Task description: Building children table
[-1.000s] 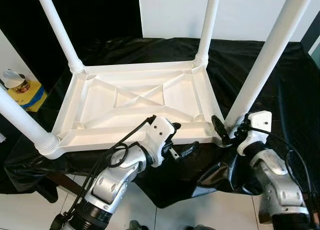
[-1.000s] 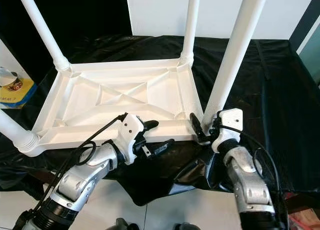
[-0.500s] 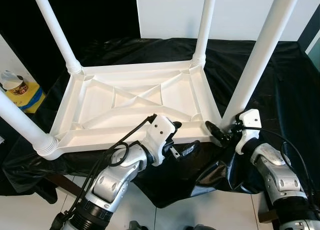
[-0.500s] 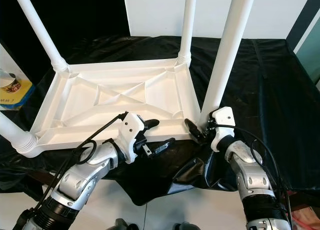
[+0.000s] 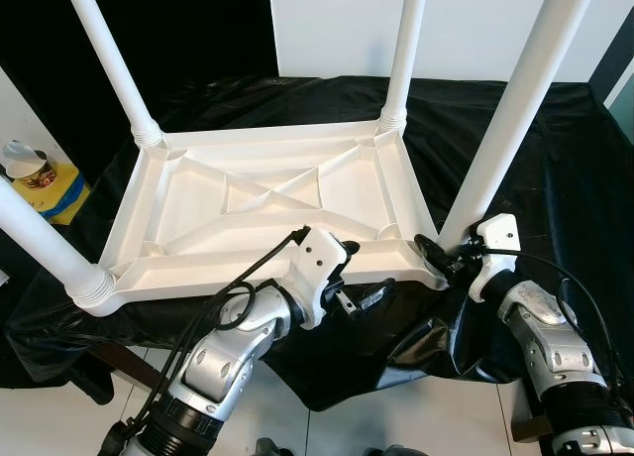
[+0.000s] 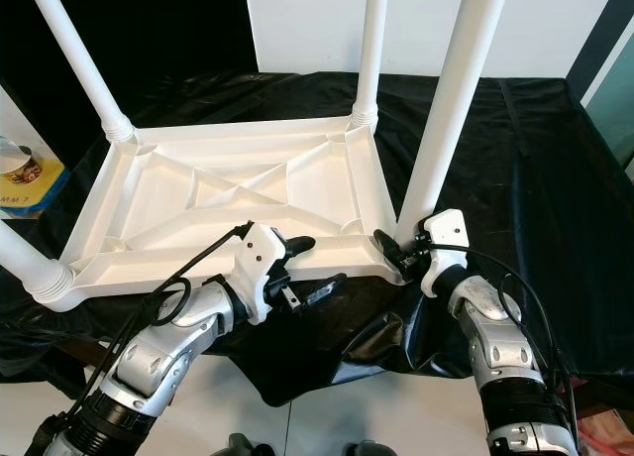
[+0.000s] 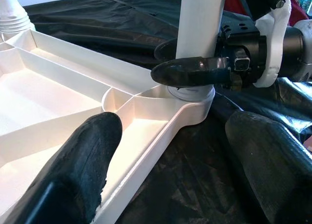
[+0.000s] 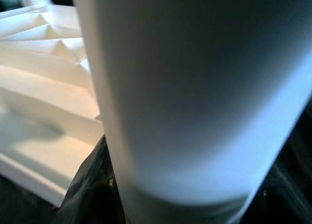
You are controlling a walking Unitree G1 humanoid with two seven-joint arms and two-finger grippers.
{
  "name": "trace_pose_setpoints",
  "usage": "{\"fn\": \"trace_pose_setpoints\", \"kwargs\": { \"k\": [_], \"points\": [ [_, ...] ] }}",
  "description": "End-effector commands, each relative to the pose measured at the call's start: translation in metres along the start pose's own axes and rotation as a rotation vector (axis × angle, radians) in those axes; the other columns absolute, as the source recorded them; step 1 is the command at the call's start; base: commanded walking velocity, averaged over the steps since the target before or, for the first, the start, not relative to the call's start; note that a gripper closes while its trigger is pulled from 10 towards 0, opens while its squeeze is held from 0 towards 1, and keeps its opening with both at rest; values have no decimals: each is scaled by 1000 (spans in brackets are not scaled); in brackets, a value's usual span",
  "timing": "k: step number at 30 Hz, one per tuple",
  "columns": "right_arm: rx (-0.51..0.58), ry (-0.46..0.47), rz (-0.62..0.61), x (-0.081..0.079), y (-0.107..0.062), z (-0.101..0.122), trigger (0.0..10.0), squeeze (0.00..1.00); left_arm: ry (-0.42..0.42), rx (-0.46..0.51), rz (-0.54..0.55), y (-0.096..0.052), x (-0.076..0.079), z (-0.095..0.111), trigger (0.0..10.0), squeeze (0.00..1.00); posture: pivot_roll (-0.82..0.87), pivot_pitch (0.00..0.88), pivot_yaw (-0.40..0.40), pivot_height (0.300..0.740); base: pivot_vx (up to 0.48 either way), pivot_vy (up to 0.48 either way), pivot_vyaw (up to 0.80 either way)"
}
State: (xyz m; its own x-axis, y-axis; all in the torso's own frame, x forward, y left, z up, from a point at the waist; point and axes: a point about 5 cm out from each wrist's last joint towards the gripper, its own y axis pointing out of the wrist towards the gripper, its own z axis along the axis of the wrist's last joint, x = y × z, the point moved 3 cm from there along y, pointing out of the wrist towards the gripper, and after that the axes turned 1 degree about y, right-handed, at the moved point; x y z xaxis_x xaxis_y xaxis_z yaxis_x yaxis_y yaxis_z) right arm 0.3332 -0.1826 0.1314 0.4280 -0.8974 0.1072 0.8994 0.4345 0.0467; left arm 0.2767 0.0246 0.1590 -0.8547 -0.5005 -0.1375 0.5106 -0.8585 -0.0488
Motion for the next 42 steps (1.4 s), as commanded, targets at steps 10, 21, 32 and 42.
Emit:
{"fn": "trace_pose_setpoints", "kwargs": {
  "k": [10,21,32,42],
  "points": [
    [-61,82,-294,-6,-2,-18,10000,0,-18,-13,-50,0,8,-3,10000,0,-120,105,26,740,0,0,0],
    [-87,133,-566,-14,-7,-26,10000,0,-20,-14,-57,1,10,-4,10000,0,-118,96,16,740,0,0,0],
    [-68,189,-643,-32,0,-20,10000,0,-22,-12,-61,1,13,-4,10000,0,-118,91,13,740,0,0,0],
    [-55,167,-637,-36,0,-15,10000,0,-19,-12,-61,1,12,-4,10000,0,-118,88,12,740,0,0,0]
  ]
}}
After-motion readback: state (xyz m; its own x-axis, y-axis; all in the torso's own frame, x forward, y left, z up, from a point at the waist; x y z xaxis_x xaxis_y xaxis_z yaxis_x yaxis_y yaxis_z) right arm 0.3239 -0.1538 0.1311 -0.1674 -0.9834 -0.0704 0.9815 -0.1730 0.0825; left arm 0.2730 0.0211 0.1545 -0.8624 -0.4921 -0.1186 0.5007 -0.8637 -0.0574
